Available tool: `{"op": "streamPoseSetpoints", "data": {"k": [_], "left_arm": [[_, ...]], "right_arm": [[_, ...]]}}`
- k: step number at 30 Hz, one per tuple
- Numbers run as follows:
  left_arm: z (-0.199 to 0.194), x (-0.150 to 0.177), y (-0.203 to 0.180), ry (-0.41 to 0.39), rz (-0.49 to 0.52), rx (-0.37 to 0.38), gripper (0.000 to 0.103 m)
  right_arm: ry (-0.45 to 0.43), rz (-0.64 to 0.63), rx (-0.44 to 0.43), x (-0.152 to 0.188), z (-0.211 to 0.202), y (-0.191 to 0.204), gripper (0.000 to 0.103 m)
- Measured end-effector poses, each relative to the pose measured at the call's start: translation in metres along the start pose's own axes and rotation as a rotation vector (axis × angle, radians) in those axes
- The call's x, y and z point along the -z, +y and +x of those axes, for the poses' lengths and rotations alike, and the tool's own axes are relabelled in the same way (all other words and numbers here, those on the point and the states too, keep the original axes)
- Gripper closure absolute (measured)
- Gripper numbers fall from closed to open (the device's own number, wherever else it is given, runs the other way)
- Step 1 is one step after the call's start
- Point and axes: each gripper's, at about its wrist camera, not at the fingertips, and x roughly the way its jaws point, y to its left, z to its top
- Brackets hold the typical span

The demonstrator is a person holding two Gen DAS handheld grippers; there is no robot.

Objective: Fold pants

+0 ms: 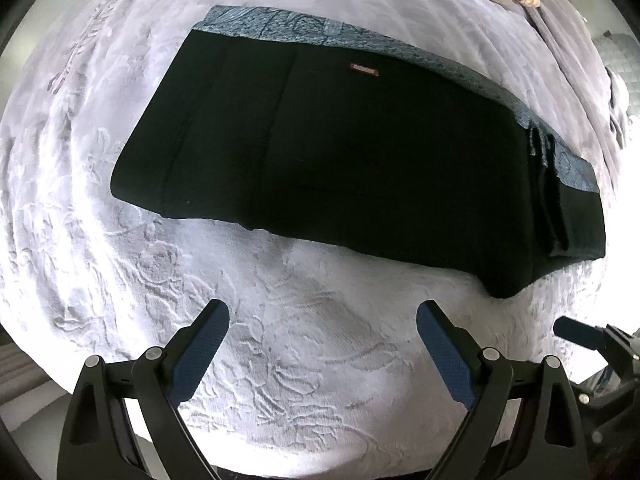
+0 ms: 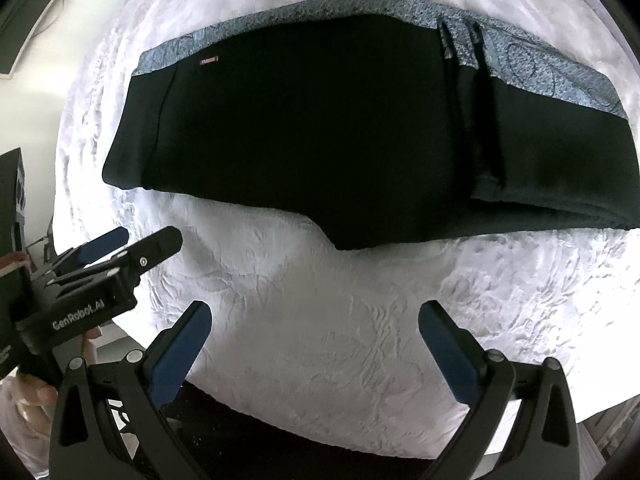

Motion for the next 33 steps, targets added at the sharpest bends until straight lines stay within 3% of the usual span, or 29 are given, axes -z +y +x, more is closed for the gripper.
{"op": "streamPoseSetpoints", "data": {"k": [10,17,24,33], "left_arm": [[-0.003,-0.014,0.028,-0.028,-0.070,0.044,0.008],[-0.020,-0.032,0.081,-0.122,-0.207,0.200,0.008],[0.003,-0.030,0.096,-0.089,-0.310,0.425,0.008],[0.035,-0.037,0.094,-0.096,-0.375,0.471,0.008]], "right_arm": [[0.009,0.011,-0.008,-0.001,0.005,0.002,0.000],[0.014,0.012,-0.017,0.000,0.008,0.002,0.000],[0.034,0.015,-0.017,0.002,0.013,0.001,0.000],[0.063,0.008,-0.001,0.002,0.020,-0.001,0.000]]}}
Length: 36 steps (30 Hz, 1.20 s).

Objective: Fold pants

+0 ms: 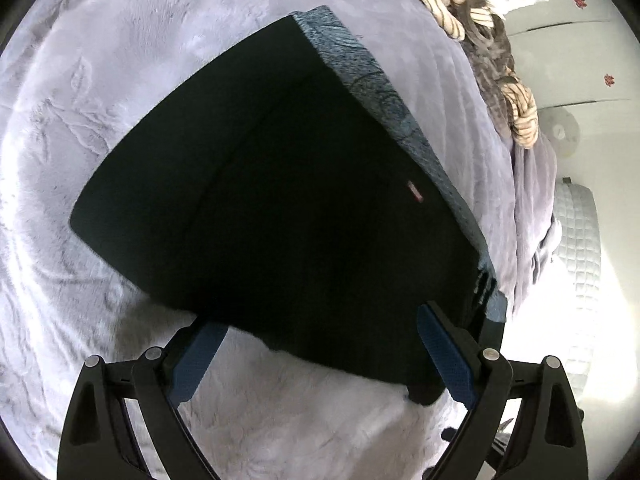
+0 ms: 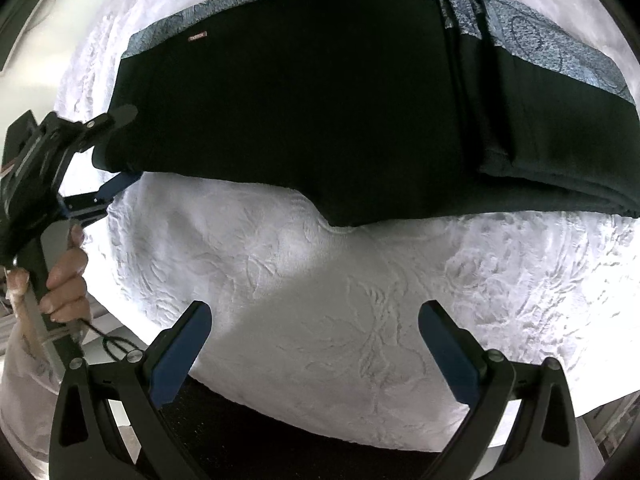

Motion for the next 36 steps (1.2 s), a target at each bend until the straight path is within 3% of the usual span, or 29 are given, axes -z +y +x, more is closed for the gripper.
{"op": "streamPoseSetpoints", "data": {"k": [7,11,14,16,17,18,20,22,26,28,32,36], "left_arm": [[0.001,-0.003,-0.009,-0.036,-0.008,-0.006,0.008],[-0.022,0.001,-0.039,-0.118,0.074,0.036,0.008],[-0.010,-0.005,-0.048,-0.123,0.093,-0.076,0.009],[0.001,-0.007,-0.046,-0.122,0.090,-0.185,0.030],[0.009,-0.009,-0.044,-0.109,0.099,-0.255,0.049],[0.013,-0.010,-0.042,-0.103,0.108,-0.291,0.059],[0.013,-0.007,-0.044,-0.121,0.142,-0.322,0.063],[0.013,0.001,-0.060,-0.158,0.264,-0.399,0.065],[0.029,0.034,-0.099,-0.244,0.580,-0.631,0.065],[0.034,0.040,-0.105,-0.261,0.639,-0.677,0.065],[0.043,0.050,-0.113,-0.287,0.727,-0.751,0.065],[0.045,0.058,-0.115,-0.306,0.785,-0.788,0.065]], "right_arm": [[-0.003,-0.015,-0.007,-0.002,0.001,0.007,0.000],[-0.027,-0.018,-0.026,-0.005,-0.004,0.008,0.000],[-0.050,-0.020,-0.027,-0.011,-0.010,0.006,0.000],[-0.067,-0.018,-0.030,-0.019,-0.016,0.005,0.000],[-0.077,-0.019,-0.034,-0.025,-0.021,0.004,0.000],[-0.090,-0.023,-0.037,-0.031,-0.026,0.004,0.000],[-0.117,-0.040,-0.045,-0.048,-0.040,0.006,0.000],[-0.137,-0.061,-0.061,-0.069,-0.054,0.012,0.000],[-0.169,-0.123,-0.141,-0.126,-0.084,0.044,0.000],[-0.161,-0.174,-0.169,-0.150,-0.090,0.073,0.000],[-0.064,-0.328,-0.196,-0.181,-0.077,0.147,0.000],[0.110,-0.493,-0.124,-0.185,-0.035,0.216,0.000]]}}
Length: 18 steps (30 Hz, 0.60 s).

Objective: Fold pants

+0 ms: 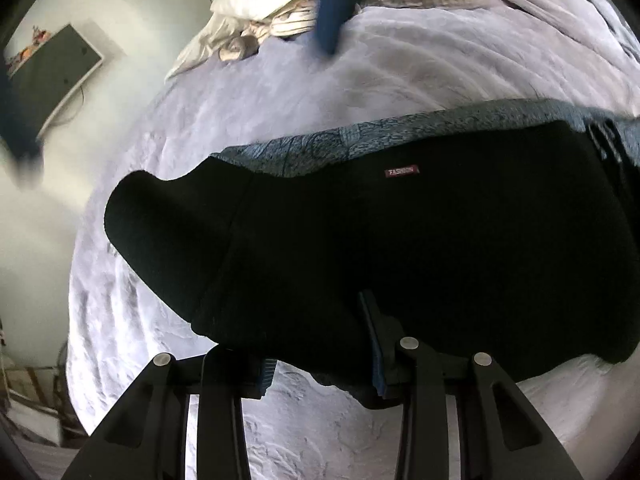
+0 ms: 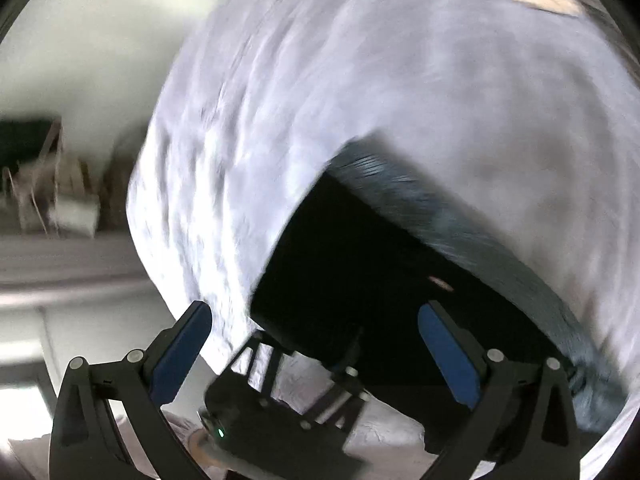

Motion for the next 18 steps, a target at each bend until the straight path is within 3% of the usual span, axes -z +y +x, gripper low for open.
{"op": "streamPoseSetpoints", "data": {"k": [3,5,6,7,10,13,18], "left_arm": [[-0.002,0.000,0.003,-0.002,-0.002,0.001,0.065],[-0.003,-0.001,0.000,-0.005,0.005,-0.005,0.065],[-0.004,-0.001,-0.001,-0.005,0.012,-0.010,0.065],[-0.004,0.000,-0.002,0.000,0.021,-0.015,0.065],[-0.018,-0.003,-0.008,-0.040,0.057,-0.037,0.065],[-0.047,-0.015,-0.021,-0.103,0.099,-0.048,0.065],[-0.097,-0.041,-0.039,-0.202,0.118,0.014,0.065]], "right_arm": [[0.120,-0.032,0.025,-0.016,0.038,0.017,0.006],[0.192,-0.013,0.026,-0.021,0.058,0.019,0.029],[0.218,0.004,0.027,-0.020,0.066,0.014,0.061],[0.235,0.013,0.034,-0.019,0.071,0.010,0.074],[0.189,0.009,0.005,-0.012,0.055,0.002,0.080],[0.115,0.023,-0.060,0.003,0.024,-0.011,0.081],[-0.058,0.108,-0.206,0.046,-0.046,-0.053,0.081]]}}
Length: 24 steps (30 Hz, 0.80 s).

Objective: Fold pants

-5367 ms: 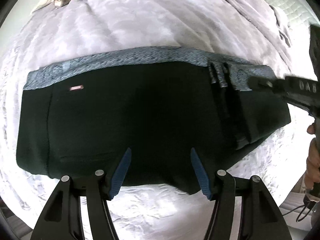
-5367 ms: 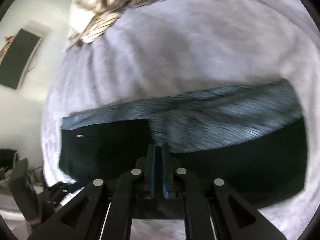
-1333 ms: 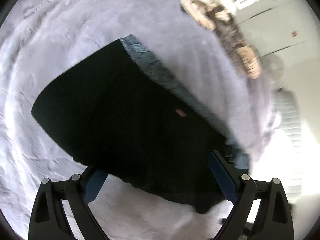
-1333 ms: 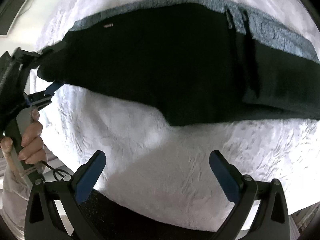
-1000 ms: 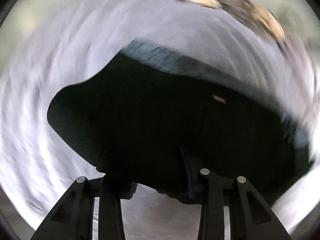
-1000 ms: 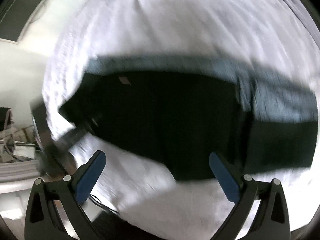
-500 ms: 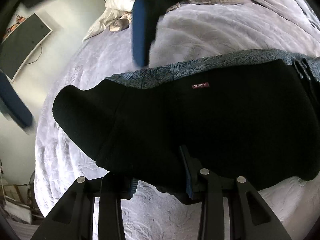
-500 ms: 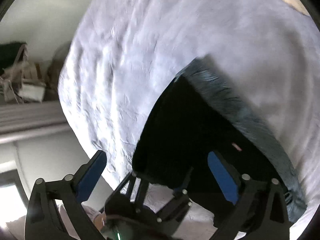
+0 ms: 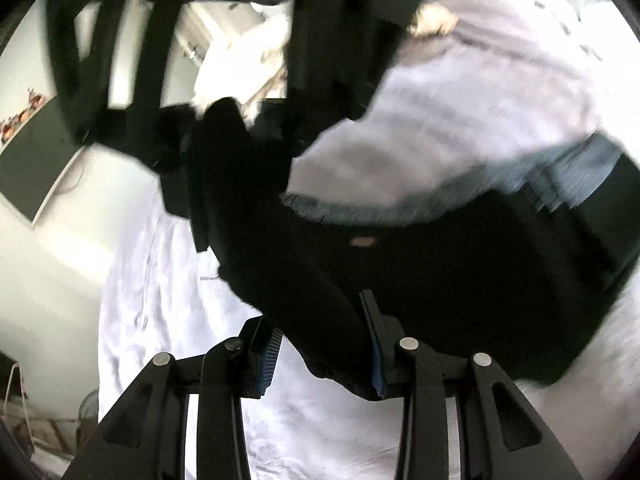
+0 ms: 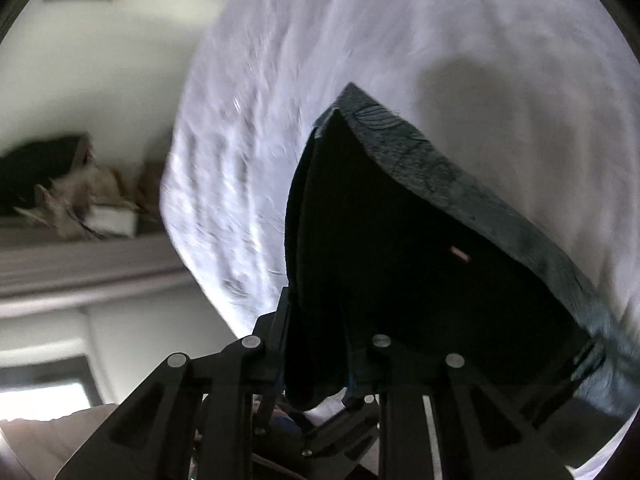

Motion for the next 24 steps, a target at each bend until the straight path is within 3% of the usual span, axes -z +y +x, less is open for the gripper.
{"op": "streamPoseSetpoints", "data": {"k": [7,12,19,24], "left_arm": [[-0.055,-0.058,-0.061,-0.143,0.069,0.117,0.065],[-0.075,-0.091,-0.135,-0.190,0.160,0.218,0.065],[-0.071,-0.087,-0.253,-0.163,0.326,0.300,0.065],[-0.039,-0.070,-0.309,-0.050,0.395,0.333,0.065]], "right_arm": [[-0.285,0.120,-0.137,0.086,-0.115,-0.072,0.081],[-0.433,0.224,-0.159,0.150,-0.164,-0.137,0.081],[-0.538,0.448,-0.185,0.244,-0.163,-0.247,0.081],[-0.524,0.595,-0.170,0.282,-0.130,-0.326,0.081]]}}
